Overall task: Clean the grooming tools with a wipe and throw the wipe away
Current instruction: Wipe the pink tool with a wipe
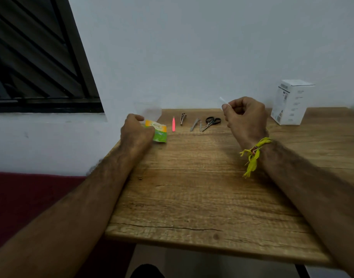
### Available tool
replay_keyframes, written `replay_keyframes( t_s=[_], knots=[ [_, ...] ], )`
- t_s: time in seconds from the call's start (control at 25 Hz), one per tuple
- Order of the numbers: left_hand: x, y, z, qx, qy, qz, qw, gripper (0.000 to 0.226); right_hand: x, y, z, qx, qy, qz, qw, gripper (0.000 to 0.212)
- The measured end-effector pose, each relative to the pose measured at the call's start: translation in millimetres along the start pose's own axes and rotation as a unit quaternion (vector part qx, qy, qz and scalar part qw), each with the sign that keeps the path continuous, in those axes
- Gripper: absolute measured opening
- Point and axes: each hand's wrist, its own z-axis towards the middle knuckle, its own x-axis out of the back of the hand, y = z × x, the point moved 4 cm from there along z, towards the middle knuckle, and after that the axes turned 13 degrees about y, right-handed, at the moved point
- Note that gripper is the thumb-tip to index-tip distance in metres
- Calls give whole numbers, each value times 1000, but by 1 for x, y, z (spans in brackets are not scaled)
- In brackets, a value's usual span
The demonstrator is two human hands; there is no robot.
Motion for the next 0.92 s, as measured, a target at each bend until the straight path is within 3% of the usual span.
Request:
replay_keyframes(
  t_s=[0.12, 0.28, 0.44, 0.6, 0.72, 0.8, 0.92],
  knots=[
    [4, -9, 8, -26, -41, 105, 993, 54, -6, 5, -6, 2, -32, -19, 999, 11],
    [7, 7, -5, -105, -12, 171, 980, 58, -3, 8, 1, 2, -31, -26, 999, 14],
    [14, 31, -25, -212, 17, -1, 977, 26, 3, 8, 10, -4, -4, -13, 1000, 14],
    [-17, 61, -48, -305, -87, -54, 947, 9, 3, 1, 7, 39, 9, -25, 999, 11],
    [-48, 78, -29, -261, -78, -9, 962, 13, 6, 1, 8, 45, 21, -27, 998, 10],
    [-66, 82, -4, -210, -64, 80, 972, 18, 6, 4, 10, 46, 22, -34, 998, 11],
    [-85, 75, 9, -201, -76, 239, 947, 20, 4, 7, 11, 50, 14, -44, 998, 12]
  ],
)
